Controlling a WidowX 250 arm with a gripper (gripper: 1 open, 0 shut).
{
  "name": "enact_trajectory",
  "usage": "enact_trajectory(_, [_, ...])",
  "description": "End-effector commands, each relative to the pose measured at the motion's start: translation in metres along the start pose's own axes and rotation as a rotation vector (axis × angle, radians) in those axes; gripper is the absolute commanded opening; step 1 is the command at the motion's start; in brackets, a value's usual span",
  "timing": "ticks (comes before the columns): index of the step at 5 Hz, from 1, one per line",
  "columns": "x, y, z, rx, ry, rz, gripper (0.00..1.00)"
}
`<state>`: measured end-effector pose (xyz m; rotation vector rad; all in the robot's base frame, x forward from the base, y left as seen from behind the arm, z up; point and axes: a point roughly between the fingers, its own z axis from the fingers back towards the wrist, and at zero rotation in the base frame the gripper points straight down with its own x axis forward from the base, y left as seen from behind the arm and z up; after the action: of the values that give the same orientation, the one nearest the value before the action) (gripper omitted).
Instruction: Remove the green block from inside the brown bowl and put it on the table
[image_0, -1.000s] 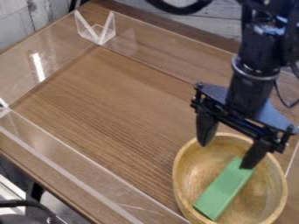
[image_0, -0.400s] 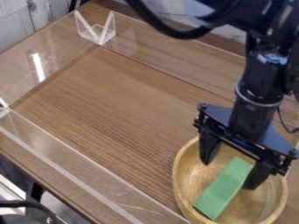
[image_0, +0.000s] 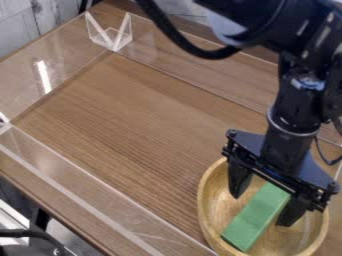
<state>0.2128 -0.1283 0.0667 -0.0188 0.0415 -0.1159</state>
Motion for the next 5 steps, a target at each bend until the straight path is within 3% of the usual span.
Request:
enact_trajectory(1, [0.0042, -0.0035, 0.0032, -0.025, -0.039, -0.006, 1.00])
enact_trajectory(5, [0.0087, -0.0027, -0.0036, -0.027, -0.073, 0.002, 1.00])
